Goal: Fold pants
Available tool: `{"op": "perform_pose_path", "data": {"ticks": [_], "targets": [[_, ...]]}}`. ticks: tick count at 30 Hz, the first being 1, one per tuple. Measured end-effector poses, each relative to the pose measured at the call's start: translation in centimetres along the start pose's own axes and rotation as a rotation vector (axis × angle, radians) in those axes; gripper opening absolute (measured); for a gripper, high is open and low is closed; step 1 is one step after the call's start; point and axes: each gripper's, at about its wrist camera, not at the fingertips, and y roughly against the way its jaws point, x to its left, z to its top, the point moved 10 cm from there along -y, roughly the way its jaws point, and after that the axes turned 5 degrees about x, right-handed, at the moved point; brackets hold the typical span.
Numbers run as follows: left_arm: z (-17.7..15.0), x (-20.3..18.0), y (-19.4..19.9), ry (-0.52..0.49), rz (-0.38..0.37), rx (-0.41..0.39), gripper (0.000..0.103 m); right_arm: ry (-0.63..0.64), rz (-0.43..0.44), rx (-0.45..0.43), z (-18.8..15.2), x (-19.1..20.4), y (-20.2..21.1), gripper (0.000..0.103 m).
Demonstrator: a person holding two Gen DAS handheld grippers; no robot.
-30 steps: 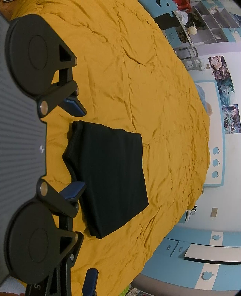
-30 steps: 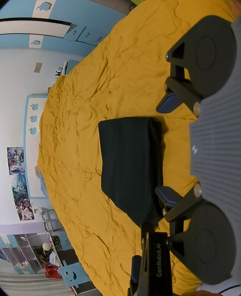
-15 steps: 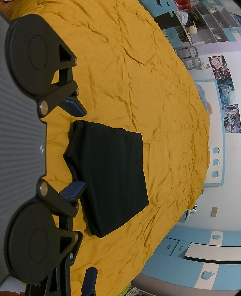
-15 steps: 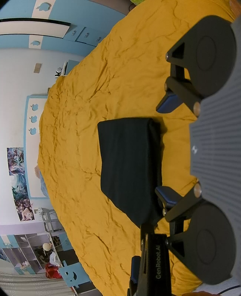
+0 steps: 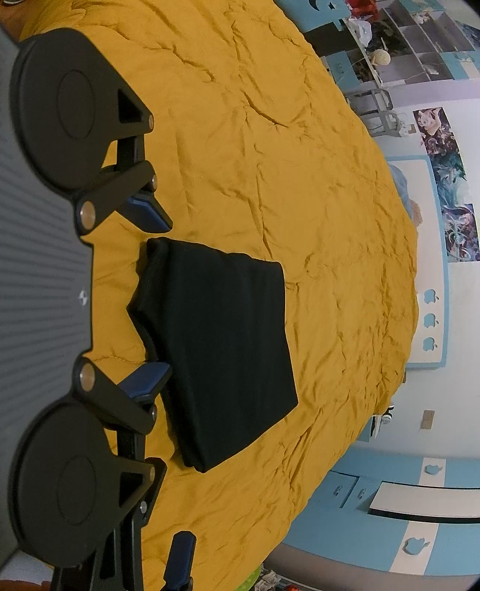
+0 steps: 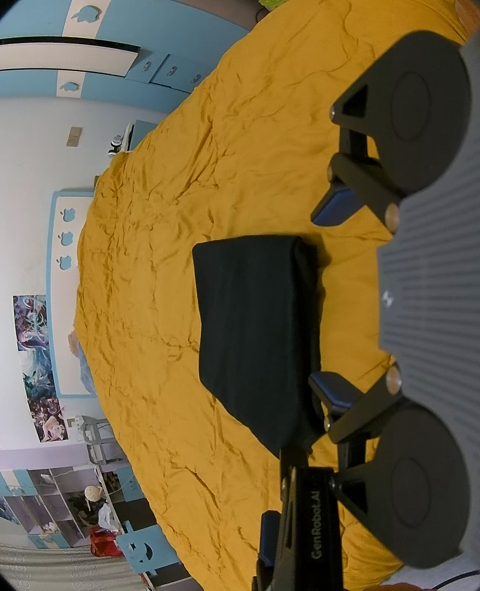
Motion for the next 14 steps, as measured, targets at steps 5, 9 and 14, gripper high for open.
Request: {"op": "perform_pose_path", "data": {"ticks": [5, 9, 14], "targets": [[-0.05, -0.05, -0.05, 0.001, -0.01, 0.008, 0.093, -0.001, 0.0, 0.0, 0.0, -0.02, 0.0, 0.082], [0.09, 0.01, -0.09, -0.004, -0.016, 0.009, 0.092, 0.0, 0.0, 0.002, -0.04, -0.01, -0.03, 0.082], [0.06, -0.08, -0.1, -0.008, -0.013, 0.007, 0.091, -0.001, -0.001, 0.002, -0.09, -0.02, -0.04, 0.082]]}}
